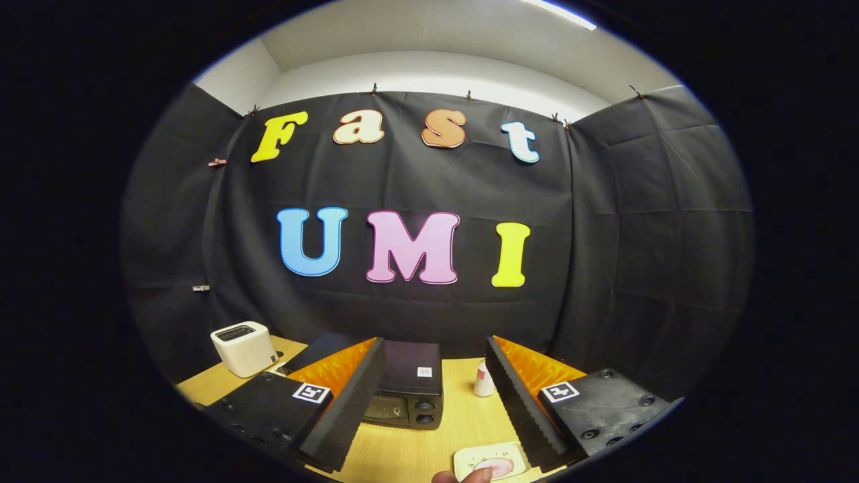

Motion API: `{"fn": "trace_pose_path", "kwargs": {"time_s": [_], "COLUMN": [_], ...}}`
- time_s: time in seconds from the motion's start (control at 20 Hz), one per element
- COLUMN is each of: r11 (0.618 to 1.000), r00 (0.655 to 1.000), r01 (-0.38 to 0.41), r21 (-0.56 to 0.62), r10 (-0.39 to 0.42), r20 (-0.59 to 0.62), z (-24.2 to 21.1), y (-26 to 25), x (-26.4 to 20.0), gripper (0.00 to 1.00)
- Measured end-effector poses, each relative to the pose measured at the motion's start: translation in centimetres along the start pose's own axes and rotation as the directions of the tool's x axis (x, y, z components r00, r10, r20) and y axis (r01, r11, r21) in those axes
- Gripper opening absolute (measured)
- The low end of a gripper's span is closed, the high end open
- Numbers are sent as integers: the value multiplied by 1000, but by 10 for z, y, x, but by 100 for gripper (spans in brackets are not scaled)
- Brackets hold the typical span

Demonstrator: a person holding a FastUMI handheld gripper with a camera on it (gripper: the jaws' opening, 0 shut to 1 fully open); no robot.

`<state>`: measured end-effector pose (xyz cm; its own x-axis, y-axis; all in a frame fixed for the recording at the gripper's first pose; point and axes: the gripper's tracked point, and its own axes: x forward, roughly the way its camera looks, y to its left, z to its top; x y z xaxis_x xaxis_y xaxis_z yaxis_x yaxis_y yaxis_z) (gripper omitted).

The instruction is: Open the toaster oven, put the food inside, and close the toaster oven door.

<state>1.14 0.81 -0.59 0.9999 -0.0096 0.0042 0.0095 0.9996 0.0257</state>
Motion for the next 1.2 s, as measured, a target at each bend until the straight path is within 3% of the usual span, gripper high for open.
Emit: {"fn": "trace_pose_path", "kwargs": {"time_s": [0.35,0.65,0.95,1.2], "r11": [998,997,999,1000], "r00": [999,995,973,944], "r01": [-53,-69,-27,11], "r21": [25,32,29,18], "r10": [53,71,33,-4], "r20": [11,-72,-227,-329], "z": [-19,-88,-177,-221], "y": [83,153,177,177], "x": [33,78,121,141], "gripper": [99,99,98,99]}}
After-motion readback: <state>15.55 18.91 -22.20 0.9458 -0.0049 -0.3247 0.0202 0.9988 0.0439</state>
